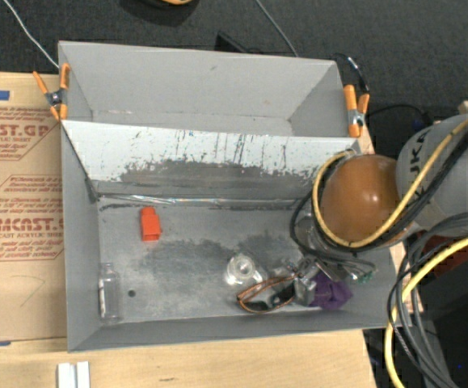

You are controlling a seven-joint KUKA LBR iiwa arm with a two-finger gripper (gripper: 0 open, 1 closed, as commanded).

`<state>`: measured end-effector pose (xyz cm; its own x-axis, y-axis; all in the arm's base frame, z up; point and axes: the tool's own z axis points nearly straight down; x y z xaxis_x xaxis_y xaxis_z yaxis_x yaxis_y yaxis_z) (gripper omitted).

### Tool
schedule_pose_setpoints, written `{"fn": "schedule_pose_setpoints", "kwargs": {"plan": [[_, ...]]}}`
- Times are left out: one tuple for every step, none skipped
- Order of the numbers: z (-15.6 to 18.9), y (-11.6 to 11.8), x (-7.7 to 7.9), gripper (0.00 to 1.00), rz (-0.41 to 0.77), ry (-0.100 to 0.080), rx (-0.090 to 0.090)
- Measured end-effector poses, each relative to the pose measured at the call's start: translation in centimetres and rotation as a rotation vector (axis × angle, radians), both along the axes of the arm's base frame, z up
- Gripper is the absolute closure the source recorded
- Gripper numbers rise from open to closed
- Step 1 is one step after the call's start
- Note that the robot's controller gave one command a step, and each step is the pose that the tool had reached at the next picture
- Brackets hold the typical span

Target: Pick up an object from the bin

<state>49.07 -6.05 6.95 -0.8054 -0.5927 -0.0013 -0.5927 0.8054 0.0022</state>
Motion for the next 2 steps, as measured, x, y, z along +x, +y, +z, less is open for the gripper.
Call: {"fn": "schedule_pose_setpoints", "kwargs": {"plan": [[0.00, 0.00, 0.00, 1.00, 0.000, 0.000, 0.000], [0.00, 0.00, 0.00, 1.00, 0.000, 0.000, 0.000]]}}
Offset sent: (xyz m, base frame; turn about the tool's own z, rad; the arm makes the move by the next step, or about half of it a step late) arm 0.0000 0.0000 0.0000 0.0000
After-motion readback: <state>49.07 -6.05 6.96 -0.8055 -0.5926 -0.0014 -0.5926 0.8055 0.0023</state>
